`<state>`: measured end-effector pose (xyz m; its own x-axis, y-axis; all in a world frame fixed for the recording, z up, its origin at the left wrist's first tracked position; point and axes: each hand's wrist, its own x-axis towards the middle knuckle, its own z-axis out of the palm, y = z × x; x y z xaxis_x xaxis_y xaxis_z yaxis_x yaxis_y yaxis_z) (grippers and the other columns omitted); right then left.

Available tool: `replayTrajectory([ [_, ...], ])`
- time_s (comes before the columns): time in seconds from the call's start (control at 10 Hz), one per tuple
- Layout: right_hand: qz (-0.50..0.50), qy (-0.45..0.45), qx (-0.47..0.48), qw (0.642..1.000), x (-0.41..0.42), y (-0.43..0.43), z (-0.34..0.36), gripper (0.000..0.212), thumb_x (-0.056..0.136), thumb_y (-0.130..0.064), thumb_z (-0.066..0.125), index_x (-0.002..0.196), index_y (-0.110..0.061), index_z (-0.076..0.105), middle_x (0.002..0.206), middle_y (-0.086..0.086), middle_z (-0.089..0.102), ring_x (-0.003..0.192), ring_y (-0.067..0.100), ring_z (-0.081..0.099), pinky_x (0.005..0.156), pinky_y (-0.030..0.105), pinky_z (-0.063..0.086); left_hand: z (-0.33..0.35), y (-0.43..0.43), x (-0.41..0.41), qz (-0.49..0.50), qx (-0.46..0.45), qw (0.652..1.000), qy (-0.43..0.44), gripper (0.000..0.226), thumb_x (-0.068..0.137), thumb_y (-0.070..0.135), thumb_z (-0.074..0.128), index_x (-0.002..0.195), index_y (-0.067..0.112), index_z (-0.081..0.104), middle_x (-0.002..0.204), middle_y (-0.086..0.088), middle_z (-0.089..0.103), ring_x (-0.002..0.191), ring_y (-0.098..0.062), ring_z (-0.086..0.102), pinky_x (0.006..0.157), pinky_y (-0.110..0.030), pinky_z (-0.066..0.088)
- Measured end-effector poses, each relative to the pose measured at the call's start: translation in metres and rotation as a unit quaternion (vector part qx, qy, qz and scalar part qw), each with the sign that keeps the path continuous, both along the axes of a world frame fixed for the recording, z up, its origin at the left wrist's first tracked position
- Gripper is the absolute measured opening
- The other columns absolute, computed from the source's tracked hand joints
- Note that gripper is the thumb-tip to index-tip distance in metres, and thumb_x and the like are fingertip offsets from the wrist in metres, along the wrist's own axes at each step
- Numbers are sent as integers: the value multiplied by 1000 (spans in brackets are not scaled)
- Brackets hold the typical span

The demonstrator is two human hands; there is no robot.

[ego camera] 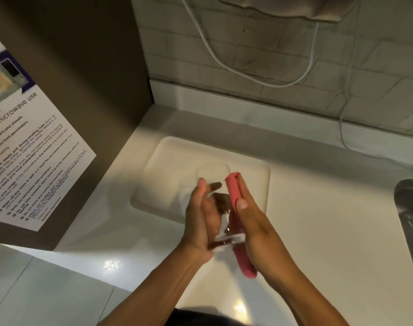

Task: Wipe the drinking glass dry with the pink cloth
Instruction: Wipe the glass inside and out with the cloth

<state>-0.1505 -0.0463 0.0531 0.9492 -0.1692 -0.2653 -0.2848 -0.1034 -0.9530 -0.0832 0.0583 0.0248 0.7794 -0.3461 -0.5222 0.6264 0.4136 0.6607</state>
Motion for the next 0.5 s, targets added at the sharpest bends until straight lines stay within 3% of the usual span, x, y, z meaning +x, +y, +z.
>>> replayTrajectory([
  [0.1,2,12,11,1000,-13,4,0,36,94,-74,30,123,-94,22,124,-63,45,111,-33,48,74,-8,41,-3,4,9,19,22,1000,8,77,102,63,46,144,-1,58,127,-29,64,119,-40,59,123,-65,37],
  [0.2,-5,12,23,1000,-10,-2,1,42,97,-73,32,138,-82,26,137,-50,49,121,-24,50,80,-8,42,-2,3,-1,-5,16,1000,0,76,94,65,54,139,5,66,134,-40,65,119,-43,69,113,-62,49],
  [0.3,-28,36,61,997,-4,-11,-3,32,103,-62,33,122,-88,39,118,-51,61,109,-22,60,68,-1,50,-3,-1,-12,-6,16,1000,-1,75,82,70,65,130,12,70,103,-23,75,95,-32,78,86,-49,64],
  [0.4,-32,40,82,995,-6,-13,-6,33,105,-57,38,121,-86,43,120,-47,63,112,-14,63,72,3,53,-3,-2,-13,4,16,1000,23,77,85,67,66,134,8,66,105,-25,72,100,-33,72,97,-55,58],
  [0.5,-47,20,110,993,-9,-9,-6,43,101,-61,42,139,-78,33,130,-47,57,119,-9,61,80,8,56,-1,-4,-9,14,14,996,82,74,96,67,55,140,8,64,135,-34,68,127,-47,68,116,-66,46],
])
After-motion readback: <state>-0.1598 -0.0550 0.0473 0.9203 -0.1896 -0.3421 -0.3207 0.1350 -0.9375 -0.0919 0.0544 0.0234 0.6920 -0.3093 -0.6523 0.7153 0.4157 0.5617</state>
